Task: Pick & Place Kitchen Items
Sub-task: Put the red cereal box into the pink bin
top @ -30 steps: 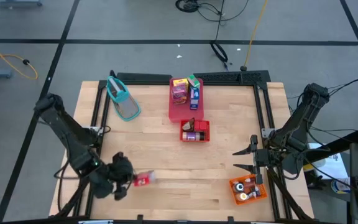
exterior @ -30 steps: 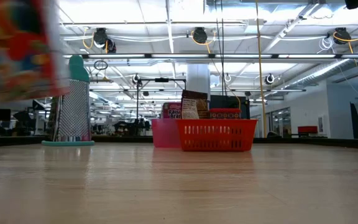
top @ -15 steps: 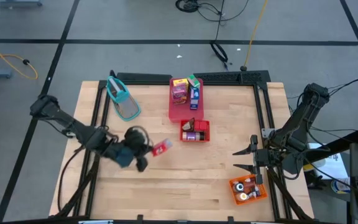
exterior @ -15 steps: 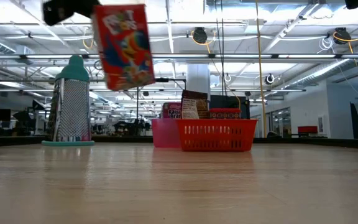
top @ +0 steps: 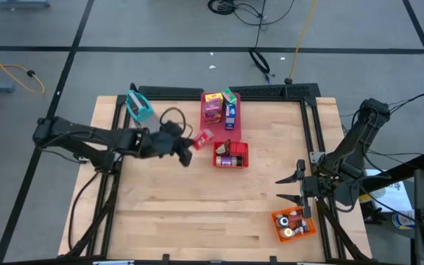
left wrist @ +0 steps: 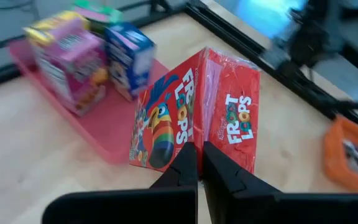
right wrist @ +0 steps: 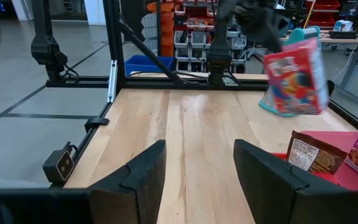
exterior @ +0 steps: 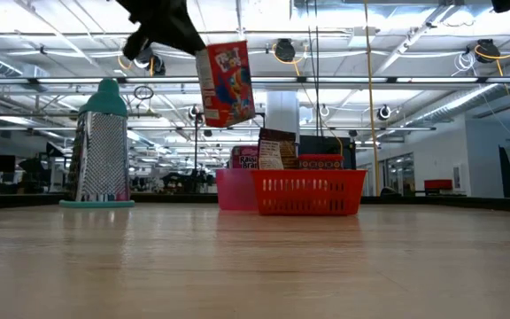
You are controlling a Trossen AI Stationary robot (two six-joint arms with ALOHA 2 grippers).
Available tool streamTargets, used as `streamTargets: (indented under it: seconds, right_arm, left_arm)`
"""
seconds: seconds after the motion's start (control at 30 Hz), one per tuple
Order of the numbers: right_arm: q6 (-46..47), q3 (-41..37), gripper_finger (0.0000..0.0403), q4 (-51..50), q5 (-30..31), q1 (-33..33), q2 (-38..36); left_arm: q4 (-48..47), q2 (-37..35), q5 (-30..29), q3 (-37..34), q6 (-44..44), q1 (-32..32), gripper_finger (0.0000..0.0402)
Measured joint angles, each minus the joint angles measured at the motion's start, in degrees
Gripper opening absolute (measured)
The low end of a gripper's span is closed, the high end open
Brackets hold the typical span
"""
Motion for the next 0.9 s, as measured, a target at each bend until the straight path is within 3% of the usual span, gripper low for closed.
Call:
streamTargets:
  seconds: [0.3, 0.4, 0.73, 0.9]
  right_arm:
    - [-1.94, 0.00, 0.0183, 1.48, 0.00, 0.01, 0.02]
    - [-1.90, 0.00, 0.0183, 1.48, -0.03, 0.02, 0.03]
    - [-2.79, 0.00, 0.0183, 1.75, -0.09, 0.02, 0.02]
    - [-2.82, 0.00, 0.0183, 1.69, -0.13, 0.01, 0.02]
  left_arm:
    - [5.12, 2.58, 3.08, 0.02, 0.35, 9.43, 0.0000]
    - [9.40, 4.62, 5.53, 0.24, -0.16, 11.35, 0.0000]
    - [9.51, 12.42, 7.74, -0.09, -0.64, 16.13, 0.0000]
    - [13.11, 15.82, 11.91, 0.00, -0.68, 17.93, 0.0000]
